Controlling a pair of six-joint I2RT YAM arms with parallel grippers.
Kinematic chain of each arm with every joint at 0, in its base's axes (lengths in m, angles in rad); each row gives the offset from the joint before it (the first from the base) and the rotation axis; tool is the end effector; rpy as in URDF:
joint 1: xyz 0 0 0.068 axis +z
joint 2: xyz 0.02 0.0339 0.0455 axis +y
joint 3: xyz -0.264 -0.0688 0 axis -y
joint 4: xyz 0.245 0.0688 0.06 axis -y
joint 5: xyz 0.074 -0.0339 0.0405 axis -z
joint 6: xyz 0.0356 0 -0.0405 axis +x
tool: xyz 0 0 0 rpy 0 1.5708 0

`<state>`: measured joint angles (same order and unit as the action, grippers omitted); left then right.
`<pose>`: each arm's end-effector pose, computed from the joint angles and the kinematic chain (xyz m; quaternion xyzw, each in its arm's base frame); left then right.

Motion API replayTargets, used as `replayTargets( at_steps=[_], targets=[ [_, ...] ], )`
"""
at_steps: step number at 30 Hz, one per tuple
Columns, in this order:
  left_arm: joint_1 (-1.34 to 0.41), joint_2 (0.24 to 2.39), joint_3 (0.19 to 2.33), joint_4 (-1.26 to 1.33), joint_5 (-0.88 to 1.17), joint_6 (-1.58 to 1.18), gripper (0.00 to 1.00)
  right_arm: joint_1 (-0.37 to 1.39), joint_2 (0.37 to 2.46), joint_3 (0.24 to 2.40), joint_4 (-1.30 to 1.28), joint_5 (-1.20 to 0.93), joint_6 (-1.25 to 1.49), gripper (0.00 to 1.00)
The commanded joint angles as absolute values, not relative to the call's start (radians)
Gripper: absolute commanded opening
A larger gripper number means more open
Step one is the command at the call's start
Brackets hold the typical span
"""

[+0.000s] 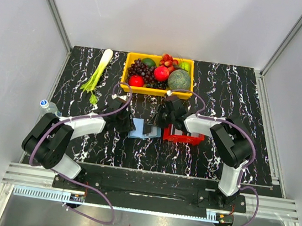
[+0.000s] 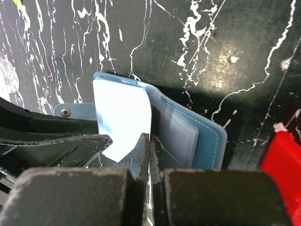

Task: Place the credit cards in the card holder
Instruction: Insert the credit card into the card holder.

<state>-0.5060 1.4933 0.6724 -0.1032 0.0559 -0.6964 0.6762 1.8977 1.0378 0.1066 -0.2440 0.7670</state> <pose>0.2408 -0.1357 0.1509 -0.0813 0.9444 -0.2015 0.2469 0.2982 0.2503 0.1428 -0.0070 0.9121 0.3444 0.2224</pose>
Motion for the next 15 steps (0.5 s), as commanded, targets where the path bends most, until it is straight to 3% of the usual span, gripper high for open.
replayTargets(
  at_steps=[1, 15],
  targets=[
    [-0.512, 1.557, 0.652, -0.078, 0.087, -0.699, 0.38, 0.721, 1.951, 1.055, 0.029, -0.210, 0.747, 0.00],
    [-0.512, 1.569, 0.650, -0.077, 0.071, -0.719, 0.37, 0.721, 1.911, 0.999, 0.015, -0.239, 0.853, 0.00]
  ],
)
